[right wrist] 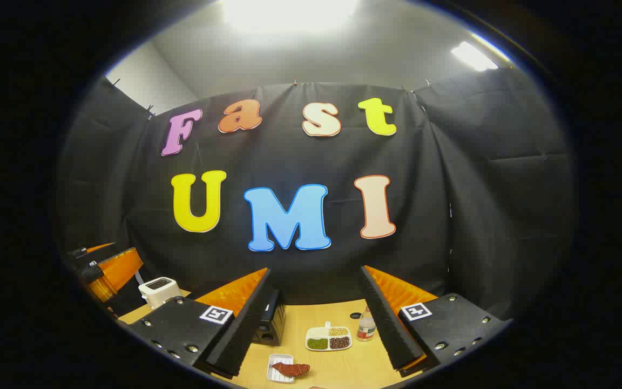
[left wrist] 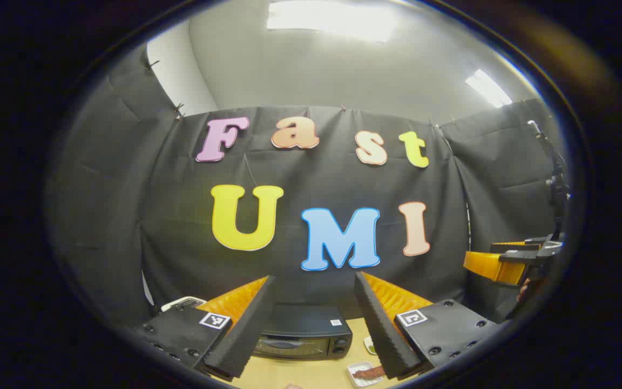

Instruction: Open the electric oven with the left hand, put the food in, and close the electric oven.

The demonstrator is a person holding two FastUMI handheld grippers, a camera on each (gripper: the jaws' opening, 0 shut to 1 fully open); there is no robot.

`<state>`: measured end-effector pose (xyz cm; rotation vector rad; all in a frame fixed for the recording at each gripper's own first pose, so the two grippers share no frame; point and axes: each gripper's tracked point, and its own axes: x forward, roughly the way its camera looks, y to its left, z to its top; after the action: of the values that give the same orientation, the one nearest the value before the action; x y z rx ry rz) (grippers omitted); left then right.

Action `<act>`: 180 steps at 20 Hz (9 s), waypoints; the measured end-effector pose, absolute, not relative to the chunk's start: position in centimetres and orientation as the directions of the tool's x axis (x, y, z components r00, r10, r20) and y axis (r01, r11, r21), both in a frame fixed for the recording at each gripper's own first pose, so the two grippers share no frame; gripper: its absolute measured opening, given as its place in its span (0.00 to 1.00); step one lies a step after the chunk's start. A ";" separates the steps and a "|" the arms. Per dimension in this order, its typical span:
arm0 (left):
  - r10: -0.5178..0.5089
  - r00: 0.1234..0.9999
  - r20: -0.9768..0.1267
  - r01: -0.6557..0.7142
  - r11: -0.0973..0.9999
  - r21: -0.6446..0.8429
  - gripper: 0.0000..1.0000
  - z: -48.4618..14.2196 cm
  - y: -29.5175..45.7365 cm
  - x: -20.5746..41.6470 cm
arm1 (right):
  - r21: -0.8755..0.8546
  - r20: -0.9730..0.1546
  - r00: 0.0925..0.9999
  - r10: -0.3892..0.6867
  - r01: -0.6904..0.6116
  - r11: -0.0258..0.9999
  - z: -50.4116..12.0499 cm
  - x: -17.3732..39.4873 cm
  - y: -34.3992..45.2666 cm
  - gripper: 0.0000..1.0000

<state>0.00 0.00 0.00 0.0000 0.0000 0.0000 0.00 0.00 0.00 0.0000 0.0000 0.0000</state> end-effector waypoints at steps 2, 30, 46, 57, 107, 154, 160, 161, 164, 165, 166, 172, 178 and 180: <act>0.000 1.000 -0.010 0.000 1.000 0.006 0.99 -0.4 -0.1 0.2 | 0.003 0.004 1.000 0.005 -0.005 1.000 -0.1 0.2 0.0 0.98; 0.006 0.972 -0.235 -0.012 1.000 -0.022 0.99 -10.3 1.6 3.7 | -0.019 -0.037 0.999 0.013 -0.014 1.000 -3.3 3.1 -0.3 0.98; 0.027 0.876 -0.482 -0.038 0.999 -0.013 0.96 -28.2 6.8 14.4 | -0.039 -0.143 0.989 -0.042 0.037 0.999 -7.9 6.2 -1.4 0.98; 0.036 0.798 -0.601 -0.031 0.999 0.018 0.97 -37.3 8.2 17.5 | -0.063 -0.168 0.982 -0.083 0.073 0.995 -8.3 6.8 -1.9 0.98; 0.005 0.692 -0.722 -0.038 0.999 -0.030 1.00 -47.4 9.0 1.4 | -0.094 -0.200 0.975 -0.101 0.083 0.992 -8.0 -2.5 4.5 0.98; 0.229 0.957 -0.177 -0.222 0.973 0.061 0.90 -8.1 6.4 1.1 | 0.760 -0.587 0.458 0.667 0.028 0.649 -42.0 4.2 6.3 0.42; 0.189 0.967 -0.170 -0.183 0.982 0.051 0.92 -7.9 5.8 2.0 | 0.739 -0.597 0.492 0.634 0.029 0.674 -41.2 3.8 6.0 0.02; 0.177 0.969 -0.170 -0.171 0.984 0.054 0.90 -7.9 5.9 2.1 | 0.739 -0.597 0.497 0.629 0.036 0.673 -40.7 3.8 6.1 0.02; 0.140 0.976 -0.164 -0.137 0.990 0.035 0.97 -7.7 6.4 2.4 | 0.774 -0.548 0.548 0.632 0.044 0.632 -37.8 4.4 6.9 0.03; 0.131 0.979 -0.155 -0.128 0.991 0.028 0.99 -7.3 6.7 2.5 | 0.783 -0.529 0.561 0.637 0.033 0.621 -36.6 4.3 7.4 0.03; 0.117 0.982 -0.150 -0.116 0.993 0.019 0.99 -7.1 6.9 2.6 | 0.789 -0.512 0.572 0.641 0.018 0.614 -35.5 4.4 7.8 0.02; 0.059 0.991 -0.124 -0.061 0.998 -0.013 0.99 -6.2 9.0 2.8 | 0.836 -0.390 0.624 0.677 -0.067 0.544 -28.5 4.0 11.9 0.02; 0.033 0.992 -0.118 -0.035 0.999 -0.015 0.95 -6.0 11.5 2.3 | 0.865 -0.297 0.638 0.710 -0.135 0.484 -24.3 4.2 16.6 0.02; 0.027 0.993 -0.112 -0.029 0.999 -0.014 0.99 -5.9 12.4 2.1 | 0.863 -0.297 0.634 0.714 -0.142 0.485 -24.3 4.5 18.1 0.02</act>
<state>2.09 12.36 -5.86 -0.0157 0.1125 0.0284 4.48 18.09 -24.30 0.9245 0.7140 0.5783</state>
